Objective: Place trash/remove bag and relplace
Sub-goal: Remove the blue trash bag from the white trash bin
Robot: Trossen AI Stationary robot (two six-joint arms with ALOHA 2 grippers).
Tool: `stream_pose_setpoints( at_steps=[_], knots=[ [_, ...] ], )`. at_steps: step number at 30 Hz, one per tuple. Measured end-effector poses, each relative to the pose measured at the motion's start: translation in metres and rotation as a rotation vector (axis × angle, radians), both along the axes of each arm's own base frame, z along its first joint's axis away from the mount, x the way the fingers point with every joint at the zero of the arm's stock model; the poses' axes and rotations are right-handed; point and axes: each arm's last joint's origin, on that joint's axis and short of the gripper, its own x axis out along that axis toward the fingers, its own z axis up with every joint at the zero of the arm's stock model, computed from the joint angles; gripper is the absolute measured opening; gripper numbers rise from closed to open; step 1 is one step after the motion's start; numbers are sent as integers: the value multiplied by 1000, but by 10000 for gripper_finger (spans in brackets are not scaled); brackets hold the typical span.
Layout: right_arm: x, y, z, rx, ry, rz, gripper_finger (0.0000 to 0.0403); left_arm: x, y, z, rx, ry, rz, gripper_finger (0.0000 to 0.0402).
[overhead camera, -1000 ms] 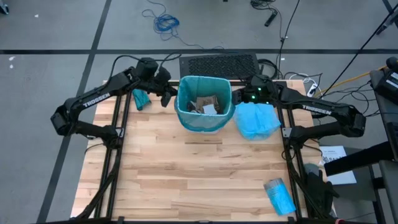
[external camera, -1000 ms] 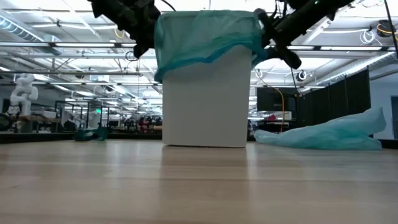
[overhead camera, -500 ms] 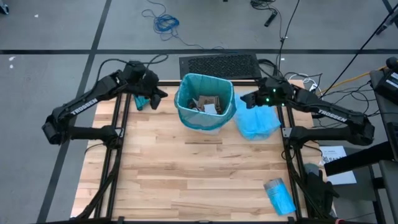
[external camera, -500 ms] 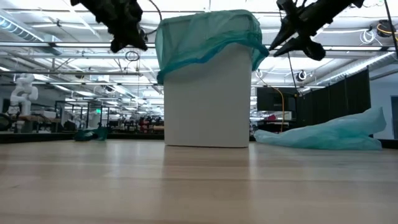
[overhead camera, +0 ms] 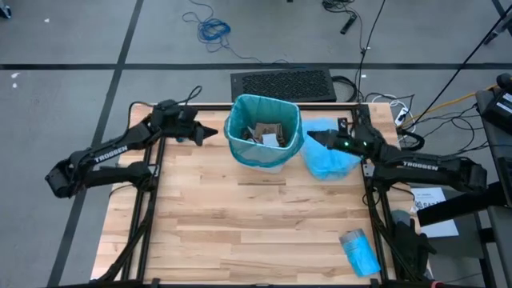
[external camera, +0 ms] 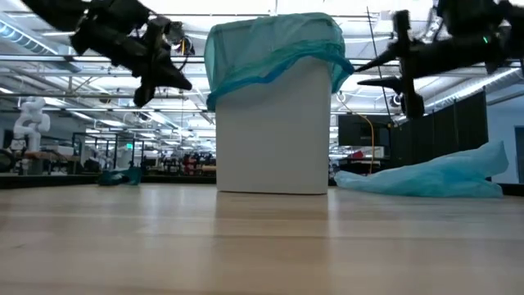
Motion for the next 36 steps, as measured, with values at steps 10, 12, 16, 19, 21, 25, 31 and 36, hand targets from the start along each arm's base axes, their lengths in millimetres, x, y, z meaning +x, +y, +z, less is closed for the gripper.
stream_pose_setpoints(
  at_steps=[10,12,16,19,21,25,31,36],
  knots=[
    [-23,8,-41,58,-273,-68,98,-19,2,-37,-164,-307,102,0],
    [-22,8,-41,58,-272,-65,98,-22,1,-44,-202,-374,105,0],
    [-22,8,-41,73,-278,-51,98,-27,-4,-64,-311,-424,116,0],
    [-22,8,-41,80,-279,-48,98,-29,-6,-68,-346,-443,116,0],
    [-19,8,-37,82,-278,-44,98,-28,-6,-67,-351,-459,111,0],
    [-11,6,-25,49,-257,-33,98,-28,-7,-64,-356,-482,104,0],
    [-5,6,-35,87,-147,16,98,-25,-7,-76,-437,-401,104,0],
    [-3,7,-36,84,-138,31,98,-17,-9,-78,-439,-405,106,0]
  ],
)
